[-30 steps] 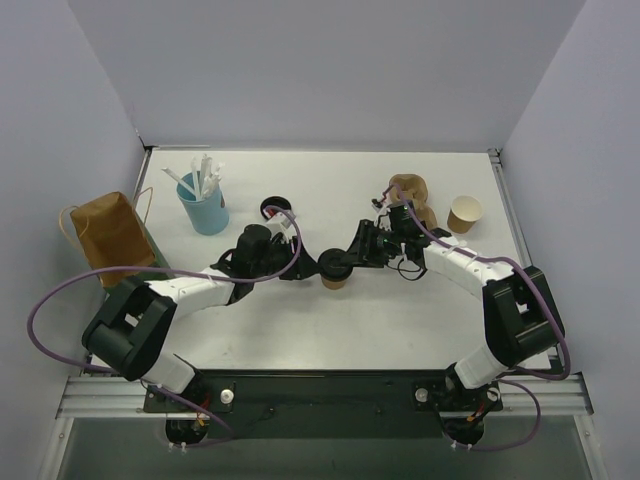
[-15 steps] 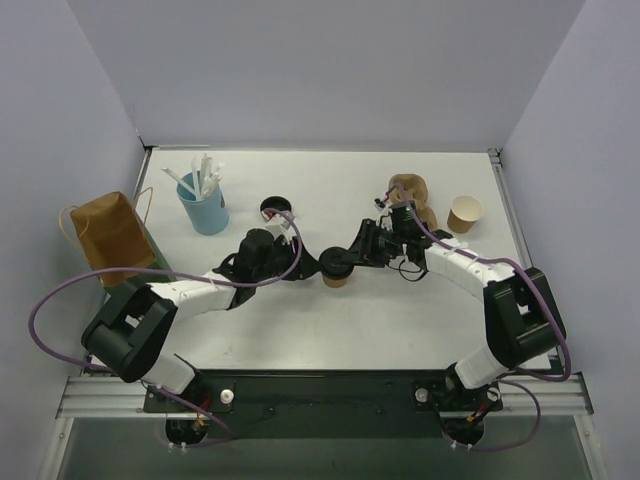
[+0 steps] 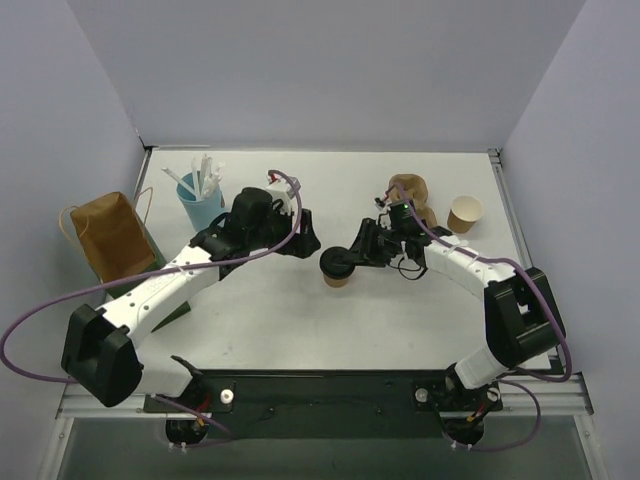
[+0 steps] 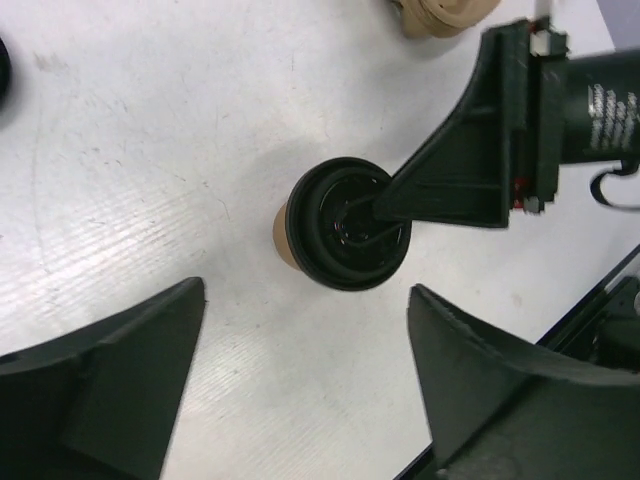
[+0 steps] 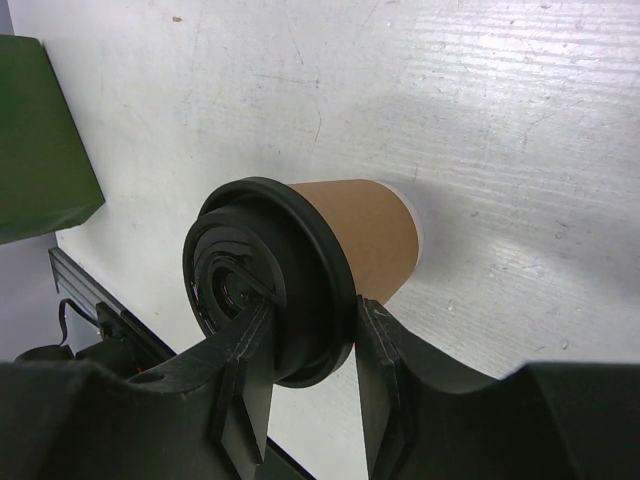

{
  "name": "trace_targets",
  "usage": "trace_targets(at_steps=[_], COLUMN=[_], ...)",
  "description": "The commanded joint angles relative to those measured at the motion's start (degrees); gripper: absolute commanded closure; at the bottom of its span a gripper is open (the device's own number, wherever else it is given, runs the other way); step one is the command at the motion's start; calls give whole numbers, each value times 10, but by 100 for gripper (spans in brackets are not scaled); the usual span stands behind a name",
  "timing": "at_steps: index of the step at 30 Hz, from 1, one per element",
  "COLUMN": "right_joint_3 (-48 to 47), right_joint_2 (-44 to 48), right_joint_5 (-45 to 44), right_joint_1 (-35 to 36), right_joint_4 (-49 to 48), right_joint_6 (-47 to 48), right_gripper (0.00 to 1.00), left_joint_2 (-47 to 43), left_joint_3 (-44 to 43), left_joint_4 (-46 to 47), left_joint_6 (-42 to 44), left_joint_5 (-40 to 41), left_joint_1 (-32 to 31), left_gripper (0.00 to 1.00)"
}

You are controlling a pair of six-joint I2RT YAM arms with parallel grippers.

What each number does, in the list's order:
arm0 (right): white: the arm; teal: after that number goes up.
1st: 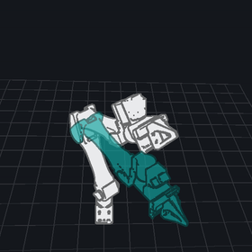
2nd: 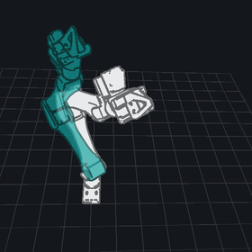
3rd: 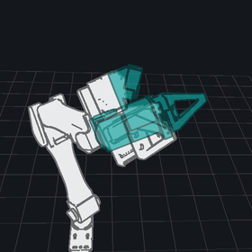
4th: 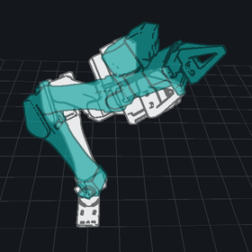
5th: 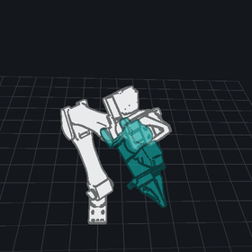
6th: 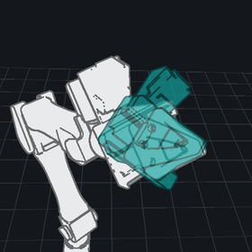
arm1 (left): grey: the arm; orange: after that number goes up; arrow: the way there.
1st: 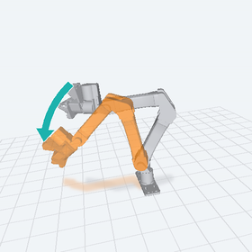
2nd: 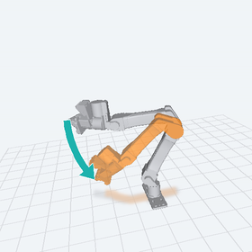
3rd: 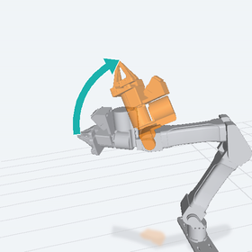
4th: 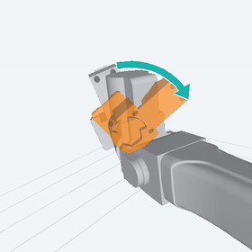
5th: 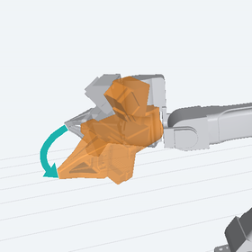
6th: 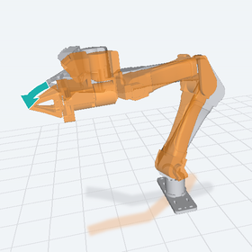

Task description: Pack the takeout coffee

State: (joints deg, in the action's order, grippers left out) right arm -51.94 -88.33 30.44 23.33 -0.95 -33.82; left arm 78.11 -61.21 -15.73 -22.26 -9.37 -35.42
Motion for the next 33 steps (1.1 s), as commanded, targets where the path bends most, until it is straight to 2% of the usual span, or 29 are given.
trace_targets(at_steps=[1,4,12,15,29,33], right_joint_3=[-18,-40,-103,-121,-118,-144], right_joint_2=[-11,-25,-77,-99,-101,-112], right_joint_5=[-57,-54,-48,-46,-55,-38], right_joint_1=[-14,-29,-70,-87,-174,-185], right_joint_4=[51,50,48,46,23,24], right_joint_6=[17,20,21,15,-1,-4], right_gripper=[70,70,70,70,70,63], left_joint_2=[-34,-66,-202,-235,-265,-270], left_joint_3=[-39,-22,100,111,118,117], left_joint_4=[-115,-142,-83,-79,-87,-90], left_joint_6=[79,100,128,141,157,154], left_joint_5=[-18,11,16,22,102,145], left_joint_1=[2,2,2,-7,-19,-19], left_gripper=[3,3,3,3,3,3])
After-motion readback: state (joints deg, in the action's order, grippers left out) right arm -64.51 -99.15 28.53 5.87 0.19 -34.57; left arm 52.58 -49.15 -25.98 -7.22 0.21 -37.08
